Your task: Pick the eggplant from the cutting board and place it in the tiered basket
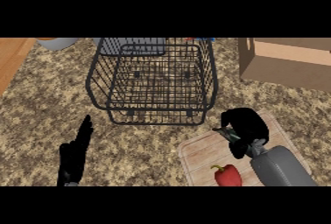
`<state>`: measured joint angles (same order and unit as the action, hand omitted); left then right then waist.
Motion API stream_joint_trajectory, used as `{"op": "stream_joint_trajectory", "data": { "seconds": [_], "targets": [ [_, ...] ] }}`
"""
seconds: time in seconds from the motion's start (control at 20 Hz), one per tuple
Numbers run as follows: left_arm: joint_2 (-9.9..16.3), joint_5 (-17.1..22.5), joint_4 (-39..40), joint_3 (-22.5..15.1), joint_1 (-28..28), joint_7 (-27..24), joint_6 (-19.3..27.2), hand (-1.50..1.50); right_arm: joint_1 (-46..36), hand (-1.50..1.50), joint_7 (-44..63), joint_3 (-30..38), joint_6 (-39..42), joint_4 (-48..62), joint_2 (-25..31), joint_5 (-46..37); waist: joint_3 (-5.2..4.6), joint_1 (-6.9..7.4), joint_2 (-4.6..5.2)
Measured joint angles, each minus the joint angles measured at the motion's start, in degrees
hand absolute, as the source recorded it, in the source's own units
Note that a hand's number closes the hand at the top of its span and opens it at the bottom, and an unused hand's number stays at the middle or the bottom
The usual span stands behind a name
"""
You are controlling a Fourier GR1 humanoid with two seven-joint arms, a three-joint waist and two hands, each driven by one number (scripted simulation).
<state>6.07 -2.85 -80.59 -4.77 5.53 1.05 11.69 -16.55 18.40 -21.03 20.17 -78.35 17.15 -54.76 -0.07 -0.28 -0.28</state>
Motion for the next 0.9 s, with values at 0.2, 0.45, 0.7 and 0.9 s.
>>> {"op": "stream_joint_trajectory", "data": {
  "seconds": [0.2,0.45,0.7,0.9],
  "targets": [
    [0.19,0.39,-0.69,0.17,0.94,0.03,-0.59,0.00,2.65,1.50,0.60,2.93,-1.31,-8.16,-1.38,3.03,0.08,-0.29,-0.02],
    [0.08,-0.03,-0.31,0.53,0.95,-0.17,0.10,0.00,4.25,1.50,3.87,9.37,-1.33,-21.03,-4.55,10.44,0.10,-1.09,-0.22],
    [0.42,0.20,0.00,1.16,0.46,0.44,-0.05,0.00,2.66,1.50,8.69,16.66,2.34,-36.50,-4.37,17.89,0.05,-1.36,-0.30],
    [0.16,-0.02,0.06,0.74,0.36,0.08,-0.39,0.00,-1.87,1.50,14.59,20.60,6.86,-46.23,-2.60,21.71,0.06,-0.74,-0.18]
  ]
}}
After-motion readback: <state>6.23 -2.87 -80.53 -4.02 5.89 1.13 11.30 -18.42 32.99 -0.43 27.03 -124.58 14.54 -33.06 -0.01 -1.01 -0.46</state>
